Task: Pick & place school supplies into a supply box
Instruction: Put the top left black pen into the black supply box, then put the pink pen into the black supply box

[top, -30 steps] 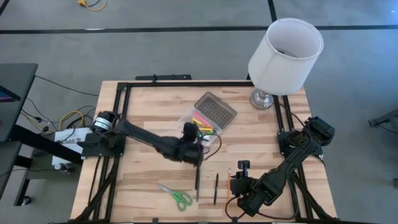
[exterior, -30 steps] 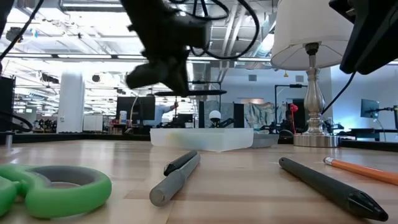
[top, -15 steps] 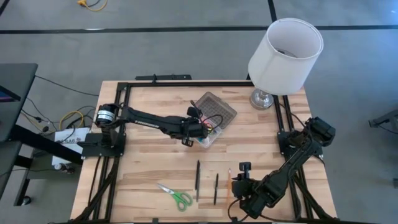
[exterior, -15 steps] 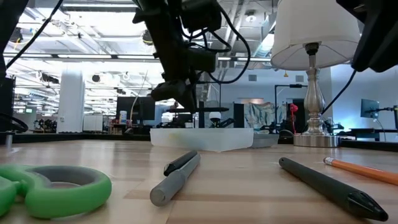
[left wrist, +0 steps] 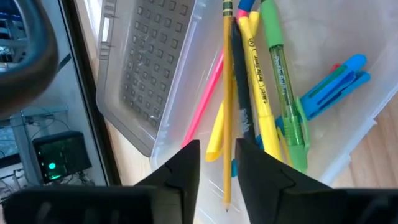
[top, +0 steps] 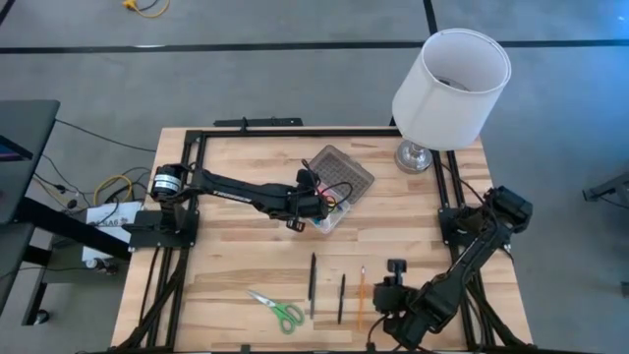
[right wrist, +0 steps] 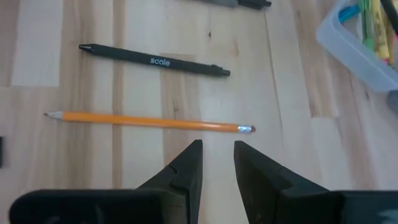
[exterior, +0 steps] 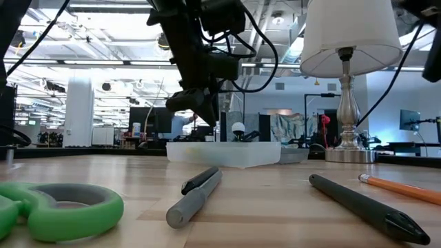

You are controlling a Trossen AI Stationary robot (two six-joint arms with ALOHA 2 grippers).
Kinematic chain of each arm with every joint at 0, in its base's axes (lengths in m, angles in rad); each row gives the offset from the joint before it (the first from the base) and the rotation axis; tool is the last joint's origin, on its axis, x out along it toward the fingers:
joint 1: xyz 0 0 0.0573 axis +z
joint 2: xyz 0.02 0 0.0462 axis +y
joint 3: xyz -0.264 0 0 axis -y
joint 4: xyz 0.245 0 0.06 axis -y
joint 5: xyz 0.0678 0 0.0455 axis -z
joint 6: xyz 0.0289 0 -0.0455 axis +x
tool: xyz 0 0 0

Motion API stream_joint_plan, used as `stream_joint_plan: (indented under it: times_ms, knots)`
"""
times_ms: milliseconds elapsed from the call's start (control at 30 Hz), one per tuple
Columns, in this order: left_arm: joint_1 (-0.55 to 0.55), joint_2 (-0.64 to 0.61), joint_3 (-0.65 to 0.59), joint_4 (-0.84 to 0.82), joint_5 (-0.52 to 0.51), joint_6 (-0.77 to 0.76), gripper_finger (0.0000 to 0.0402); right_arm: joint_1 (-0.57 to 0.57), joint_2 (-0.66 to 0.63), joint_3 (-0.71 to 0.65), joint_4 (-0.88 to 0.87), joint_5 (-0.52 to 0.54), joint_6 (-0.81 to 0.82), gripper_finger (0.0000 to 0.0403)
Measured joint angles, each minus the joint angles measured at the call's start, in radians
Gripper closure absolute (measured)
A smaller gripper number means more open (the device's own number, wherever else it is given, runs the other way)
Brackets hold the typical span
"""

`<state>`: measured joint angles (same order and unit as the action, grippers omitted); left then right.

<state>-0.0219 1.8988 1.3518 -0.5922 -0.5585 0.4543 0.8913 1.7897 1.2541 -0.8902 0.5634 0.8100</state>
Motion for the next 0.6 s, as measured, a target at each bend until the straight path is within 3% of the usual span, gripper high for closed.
stream_joint_plan:
  times_ms: [333,600]
  knots:
    - [-0.079,-0.001,0.000,-0.099,-0.095,-0.101,0.0285,0.095,0.000,0.000,0.007,-0.067,0.212,0.0317]
    - [-0.203,-0.001,0.000,-0.174,-0.102,-0.234,0.0287,0.181,-0.004,-0.038,0.071,-0.073,0.384,0.0317]
